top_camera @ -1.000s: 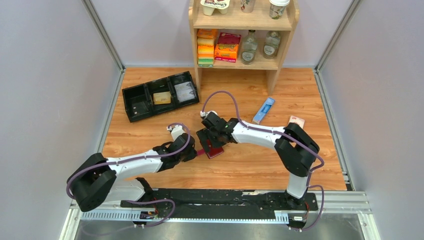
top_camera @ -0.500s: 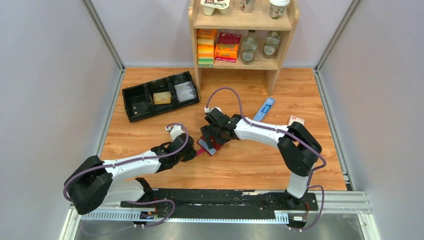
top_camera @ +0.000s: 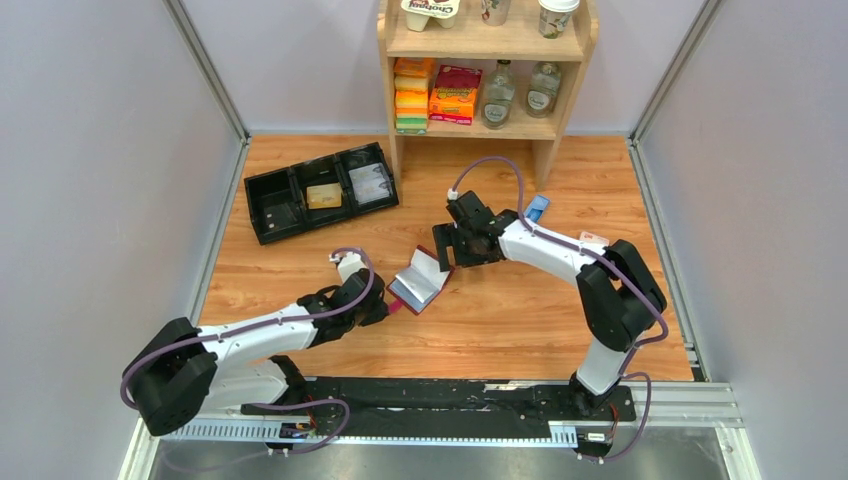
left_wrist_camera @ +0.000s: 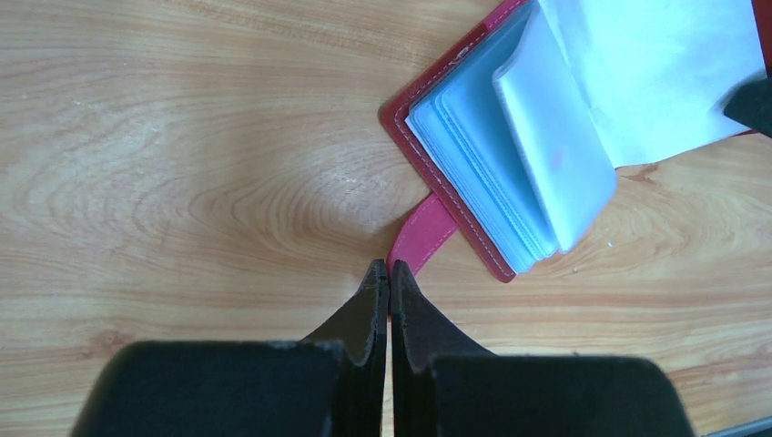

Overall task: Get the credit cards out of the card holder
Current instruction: Open the card holder at the center of the board, then remove the credit card from the card holder.

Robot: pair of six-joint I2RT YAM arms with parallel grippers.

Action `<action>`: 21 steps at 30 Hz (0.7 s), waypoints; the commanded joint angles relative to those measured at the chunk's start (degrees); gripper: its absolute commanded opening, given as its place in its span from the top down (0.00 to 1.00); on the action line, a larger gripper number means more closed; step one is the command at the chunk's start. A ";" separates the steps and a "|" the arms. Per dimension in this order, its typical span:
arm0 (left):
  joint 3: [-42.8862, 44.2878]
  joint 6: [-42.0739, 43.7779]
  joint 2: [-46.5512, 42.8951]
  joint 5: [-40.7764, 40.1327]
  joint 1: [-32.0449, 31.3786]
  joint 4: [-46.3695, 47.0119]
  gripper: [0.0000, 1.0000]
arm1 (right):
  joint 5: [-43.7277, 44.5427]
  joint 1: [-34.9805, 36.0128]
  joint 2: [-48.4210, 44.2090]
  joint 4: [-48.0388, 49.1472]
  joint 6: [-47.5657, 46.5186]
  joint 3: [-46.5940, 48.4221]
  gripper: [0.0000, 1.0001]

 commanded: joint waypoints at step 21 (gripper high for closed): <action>21.49 12.51 1.45 7.95 0.06 0.09 1.00 | -5.21 -1.64 -7.49 7.62 4.76 -5.64 0.02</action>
